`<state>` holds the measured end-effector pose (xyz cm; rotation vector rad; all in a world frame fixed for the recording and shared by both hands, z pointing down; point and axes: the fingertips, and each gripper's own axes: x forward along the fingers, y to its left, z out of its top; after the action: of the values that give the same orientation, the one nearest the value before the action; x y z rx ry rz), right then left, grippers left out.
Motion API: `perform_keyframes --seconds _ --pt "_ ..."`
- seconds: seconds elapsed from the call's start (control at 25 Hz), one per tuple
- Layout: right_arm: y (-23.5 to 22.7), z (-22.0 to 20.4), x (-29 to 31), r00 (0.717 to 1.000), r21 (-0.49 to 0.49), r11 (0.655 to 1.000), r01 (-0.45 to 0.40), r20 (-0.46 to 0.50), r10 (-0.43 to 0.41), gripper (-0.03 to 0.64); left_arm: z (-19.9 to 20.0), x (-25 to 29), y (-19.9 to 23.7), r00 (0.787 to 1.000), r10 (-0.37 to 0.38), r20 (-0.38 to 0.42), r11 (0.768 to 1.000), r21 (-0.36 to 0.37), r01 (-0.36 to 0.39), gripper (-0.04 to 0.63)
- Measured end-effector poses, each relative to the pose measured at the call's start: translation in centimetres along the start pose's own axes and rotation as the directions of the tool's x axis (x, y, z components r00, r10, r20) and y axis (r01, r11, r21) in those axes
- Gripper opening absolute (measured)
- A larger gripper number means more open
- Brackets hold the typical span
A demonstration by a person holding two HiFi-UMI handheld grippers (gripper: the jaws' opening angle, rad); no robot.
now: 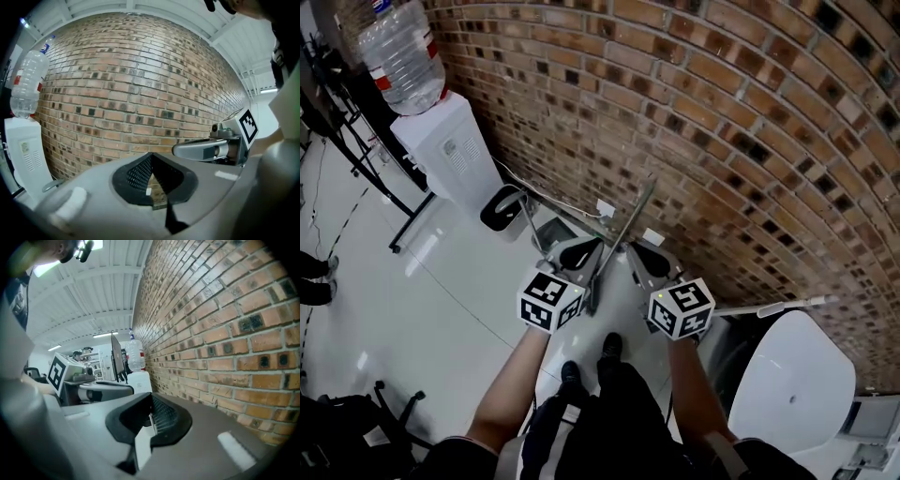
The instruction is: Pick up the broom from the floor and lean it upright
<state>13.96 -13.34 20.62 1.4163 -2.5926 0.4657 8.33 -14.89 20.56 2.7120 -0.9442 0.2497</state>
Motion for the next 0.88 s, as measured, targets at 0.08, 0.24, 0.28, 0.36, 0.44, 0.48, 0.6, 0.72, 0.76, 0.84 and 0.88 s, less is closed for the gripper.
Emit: perform_keyframes --seconds 0.08,0.24,0.28,0.36,0.44,0.48,0.6,0.72,0.76,0.84,0.88 --pt "1.5 0.3 -0.7 1.000 -0.013 1.000 -0.011 0.005 0.011 0.005 0.5 -1.5 -0.6 1.000 0.000 0.003 1.000 0.010 0.000 0.002" --pt "3.4 1.8 -1.1 0.999 -0.048 0.998 -0.028 0.034 0.029 0.005 1.8 -3.8 -0.6 1.000 0.019 0.024 0.999 0.029 -0.020 0.002" --pt "3.9 2.0 -1.3 0.999 -0.053 0.998 -0.027 0.040 0.029 0.005 1.9 -4.4 -0.7 0.999 0.022 0.026 0.999 0.029 -0.023 0.002" --pt "4.8 2.5 -1.7 0.998 -0.065 0.998 -0.024 0.049 0.027 0.005 2.1 -5.5 -1.0 0.999 0.026 0.031 0.999 0.026 -0.027 0.002" --pt "5.6 2.9 -1.9 0.998 -0.080 0.996 -0.024 0.057 0.028 0.004 2.4 -6.5 -1.2 0.999 0.026 0.039 0.999 0.025 -0.027 0.002" --pt "6.0 3.1 -2.0 0.998 -0.088 0.996 -0.024 0.062 0.029 0.005 2.5 -6.9 -1.3 0.999 0.025 0.043 0.999 0.026 -0.026 0.002" --pt "6.8 3.7 -1.9 0.997 -0.105 0.994 -0.025 0.073 0.033 0.004 3.0 -7.8 -1.4 0.998 0.023 0.057 0.999 0.031 -0.025 0.002" --pt "7.5 4.0 -1.9 0.996 -0.112 0.993 -0.031 0.079 0.040 0.004 3.0 -8.5 -1.6 0.998 0.023 0.061 0.999 0.034 -0.025 0.002" --pt "7.7 4.0 -1.8 0.996 -0.114 0.993 -0.032 0.081 0.041 0.003 3.0 -8.6 -1.6 0.998 0.024 0.060 0.999 0.037 -0.026 0.002" --pt "8.0 4.2 -1.8 0.996 -0.118 0.992 -0.034 0.083 0.044 0.003 3.0 -8.9 -1.6 0.998 0.027 0.057 0.998 0.049 -0.030 0.002" --pt "8.1 4.2 -1.8 0.995 -0.121 0.992 -0.035 0.084 0.045 0.004 3.0 -8.9 -1.6 0.998 0.029 0.055 0.998 0.056 -0.032 0.002"
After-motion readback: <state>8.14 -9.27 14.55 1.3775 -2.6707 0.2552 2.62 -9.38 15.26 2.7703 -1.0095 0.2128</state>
